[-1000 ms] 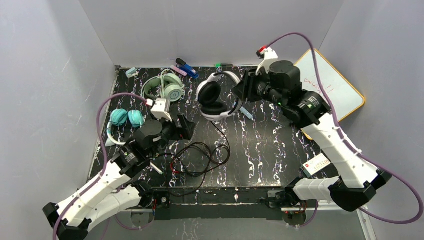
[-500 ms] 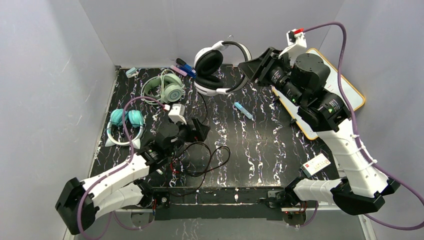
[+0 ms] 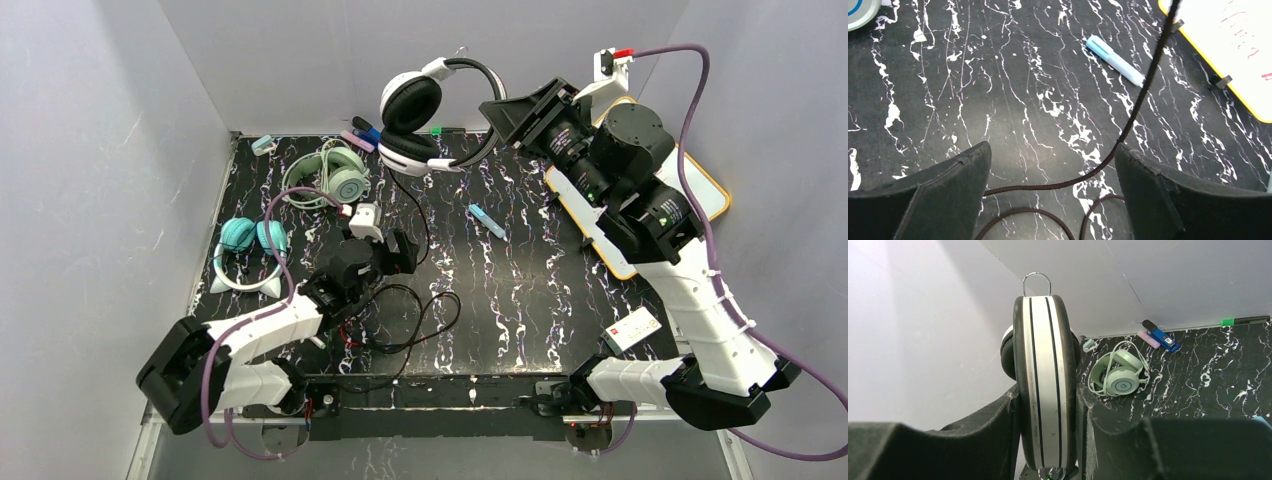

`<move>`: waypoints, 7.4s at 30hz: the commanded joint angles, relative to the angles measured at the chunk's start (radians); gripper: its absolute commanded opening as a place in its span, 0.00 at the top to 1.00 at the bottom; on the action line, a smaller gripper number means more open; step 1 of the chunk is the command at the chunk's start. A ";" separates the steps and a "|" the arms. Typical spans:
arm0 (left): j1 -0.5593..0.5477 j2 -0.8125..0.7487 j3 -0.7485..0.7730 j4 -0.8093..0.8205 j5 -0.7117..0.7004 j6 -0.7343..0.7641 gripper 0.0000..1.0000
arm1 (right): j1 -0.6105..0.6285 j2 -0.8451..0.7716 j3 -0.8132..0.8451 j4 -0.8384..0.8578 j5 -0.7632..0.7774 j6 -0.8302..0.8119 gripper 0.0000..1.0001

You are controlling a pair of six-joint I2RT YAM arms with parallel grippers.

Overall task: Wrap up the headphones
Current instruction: Wrap the headphones cable around the headphones.

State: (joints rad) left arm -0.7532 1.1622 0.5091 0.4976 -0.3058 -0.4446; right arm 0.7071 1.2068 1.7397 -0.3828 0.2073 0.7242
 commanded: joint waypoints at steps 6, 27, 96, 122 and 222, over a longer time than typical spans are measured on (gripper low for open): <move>0.051 0.167 0.026 0.271 0.165 0.022 0.09 | -0.001 -0.024 0.105 0.205 0.011 0.066 0.76; 0.052 0.348 0.107 0.232 0.228 0.113 0.46 | -0.002 -0.023 0.093 0.247 0.041 0.078 0.76; -0.527 0.454 0.812 -0.827 -0.046 0.102 0.91 | -0.004 -0.079 -0.478 0.734 0.464 -0.192 0.78; -0.518 0.403 1.366 -1.255 -0.085 0.323 0.93 | -0.006 -0.194 -0.582 0.426 0.218 0.033 0.82; -0.079 0.156 1.049 -1.193 -0.132 0.536 0.76 | -0.016 -0.270 -0.535 -0.064 -0.112 0.293 0.94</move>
State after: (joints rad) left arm -0.8391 1.3624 1.6077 -0.7235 -0.3664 0.0761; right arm 0.6937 0.9565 1.1679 -0.5358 0.1280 0.9943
